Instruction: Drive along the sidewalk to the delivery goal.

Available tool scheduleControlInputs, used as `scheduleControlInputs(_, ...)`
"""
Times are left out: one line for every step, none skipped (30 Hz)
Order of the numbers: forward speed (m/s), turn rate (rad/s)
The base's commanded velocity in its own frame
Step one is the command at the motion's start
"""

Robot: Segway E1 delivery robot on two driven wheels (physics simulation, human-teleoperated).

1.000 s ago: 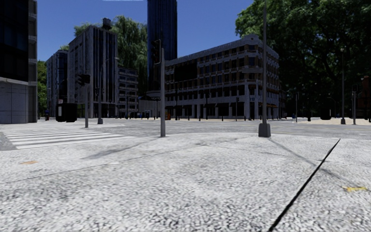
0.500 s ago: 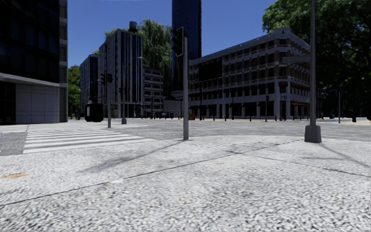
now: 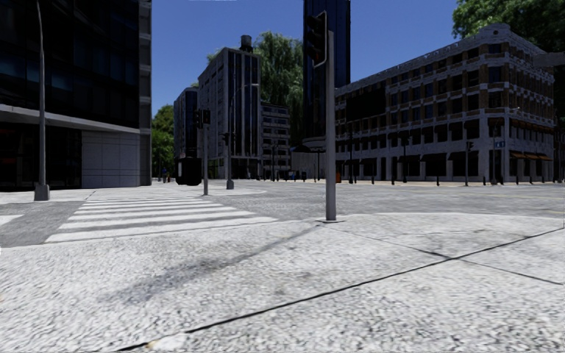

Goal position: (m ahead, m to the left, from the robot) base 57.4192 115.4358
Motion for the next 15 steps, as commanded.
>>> scheduleControlInputs(2.00,0.48)
scheduleControlInputs(2.00,0.49)
scheduleControlInputs(2.00,0.51)
scheduleControlInputs(2.00,0.52)
scheduleControlInputs(2.00,0.52)
scheduleControlInputs(2.00,0.52)
scheduleControlInputs(2.00,0.53)
scheduleControlInputs(2.00,0.53)
scheduleControlInputs(2.00,0.53)
scheduleControlInputs(2.00,0.53)
scheduleControlInputs(2.00,0.53)
scheduleControlInputs(2.00,0.53)
scheduleControlInputs(2.00,0.53)
scheduleControlInputs(2.00,0.54)
scheduleControlInputs(2.00,0.54)
